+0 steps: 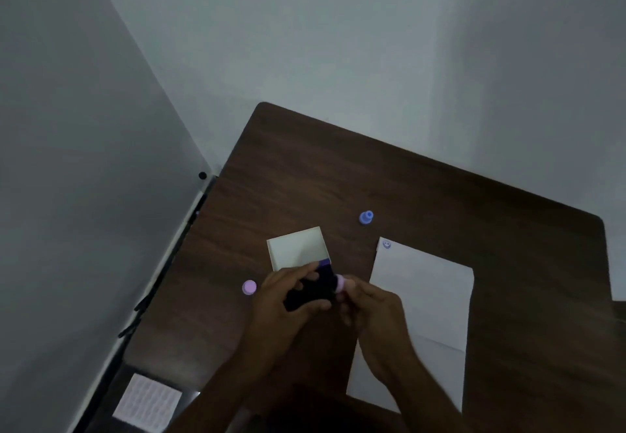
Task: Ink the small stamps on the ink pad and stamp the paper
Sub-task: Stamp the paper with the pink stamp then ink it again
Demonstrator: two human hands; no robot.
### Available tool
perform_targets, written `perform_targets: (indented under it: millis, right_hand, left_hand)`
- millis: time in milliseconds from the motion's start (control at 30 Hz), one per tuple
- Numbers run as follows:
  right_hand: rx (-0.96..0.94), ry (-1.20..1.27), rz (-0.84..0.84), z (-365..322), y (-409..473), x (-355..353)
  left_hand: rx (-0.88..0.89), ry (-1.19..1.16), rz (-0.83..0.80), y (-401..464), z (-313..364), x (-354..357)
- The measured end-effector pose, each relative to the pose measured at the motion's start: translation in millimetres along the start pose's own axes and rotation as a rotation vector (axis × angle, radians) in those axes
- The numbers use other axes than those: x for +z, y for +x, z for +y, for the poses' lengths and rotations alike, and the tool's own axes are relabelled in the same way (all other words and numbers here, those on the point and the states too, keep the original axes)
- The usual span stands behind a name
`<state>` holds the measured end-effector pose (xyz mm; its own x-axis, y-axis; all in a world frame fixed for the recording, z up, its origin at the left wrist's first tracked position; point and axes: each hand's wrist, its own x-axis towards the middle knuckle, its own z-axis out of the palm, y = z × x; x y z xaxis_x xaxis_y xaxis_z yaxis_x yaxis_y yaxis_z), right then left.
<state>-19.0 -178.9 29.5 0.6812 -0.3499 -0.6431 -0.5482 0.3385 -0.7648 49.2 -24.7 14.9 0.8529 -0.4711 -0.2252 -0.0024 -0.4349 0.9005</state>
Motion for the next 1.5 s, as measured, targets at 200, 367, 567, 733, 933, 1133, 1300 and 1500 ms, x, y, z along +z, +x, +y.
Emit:
perform_targets:
  millis: [200,367,567,733,933,1133,1300,1500]
  right_hand:
    - [0.218,0.852,-0.293,-22,-34,-25]
    - [0.235,1.121,-0.348,-34,-47,-32]
    - [0.235,1.229,-0.357,-45,-53,-47]
    - [0.197,1.149,-0.342,-46,-49,-60]
    - [0.156,1.143,-0.35,-47,-38,-70]
    - [0.153,1.19,-0.294,-46,-24,-77]
    - [0.133,1.163,-0.206,-39,-9,-84]
    - [0.011,0.943,-0.17,-26,11,-102]
  left_hand:
    - [0.123,-0.094,-0.016,-8,78,12]
    - [0.186,0.038,-0.034,-8,115,23]
    - [0.18,0.205,-0.056,-3,132,40]
    - [0.259,0.266,-0.052,3,146,50]
    - [0.382,0.298,-0.017,19,151,63]
    - [0.38,0.317,-0.047,35,144,72]
    - [0.343,0.316,-0.017,50,133,86]
    - [0.177,0.154,-0.021,64,110,108]
